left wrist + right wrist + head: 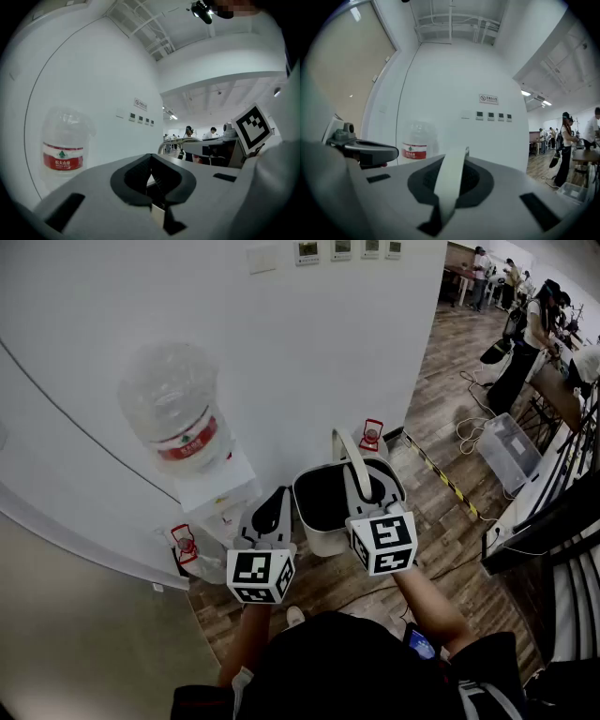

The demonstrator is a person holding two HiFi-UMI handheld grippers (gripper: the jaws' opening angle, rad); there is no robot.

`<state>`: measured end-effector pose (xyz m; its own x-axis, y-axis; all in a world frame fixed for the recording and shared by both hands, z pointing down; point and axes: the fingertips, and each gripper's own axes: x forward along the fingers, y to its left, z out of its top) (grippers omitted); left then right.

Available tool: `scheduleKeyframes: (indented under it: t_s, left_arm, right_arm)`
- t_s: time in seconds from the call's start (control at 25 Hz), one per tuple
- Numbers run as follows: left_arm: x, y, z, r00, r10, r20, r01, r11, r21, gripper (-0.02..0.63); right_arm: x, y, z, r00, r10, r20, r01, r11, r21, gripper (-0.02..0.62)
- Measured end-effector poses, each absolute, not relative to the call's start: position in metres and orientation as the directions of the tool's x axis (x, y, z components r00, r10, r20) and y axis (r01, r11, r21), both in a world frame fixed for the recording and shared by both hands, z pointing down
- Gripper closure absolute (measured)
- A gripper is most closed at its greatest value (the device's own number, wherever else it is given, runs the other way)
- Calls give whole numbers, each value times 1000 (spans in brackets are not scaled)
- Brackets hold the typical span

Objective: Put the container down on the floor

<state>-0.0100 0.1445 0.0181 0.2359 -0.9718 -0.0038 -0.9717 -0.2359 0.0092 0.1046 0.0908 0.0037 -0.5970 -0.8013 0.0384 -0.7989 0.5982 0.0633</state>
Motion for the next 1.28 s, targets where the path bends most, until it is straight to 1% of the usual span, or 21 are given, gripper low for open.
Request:
scheduleKeyframes:
  t_s: [0.6,0.84,1.28]
  left_arm:
    - [1,137,24,238,-971,12,-971,-238,23,589]
    - [16,136,27,237,-972,16,-971,-236,26,589]
    - [40,144,43,188,-982,34,-982,-188,24,589]
  right_arm:
    - [113,86,6,-612,-790,36,-789,613,36,568]
    - [123,87,10,-628,-778,40,-777,629,30,568]
    - [147,86,19,-665,-746,42,-745,666,46,568]
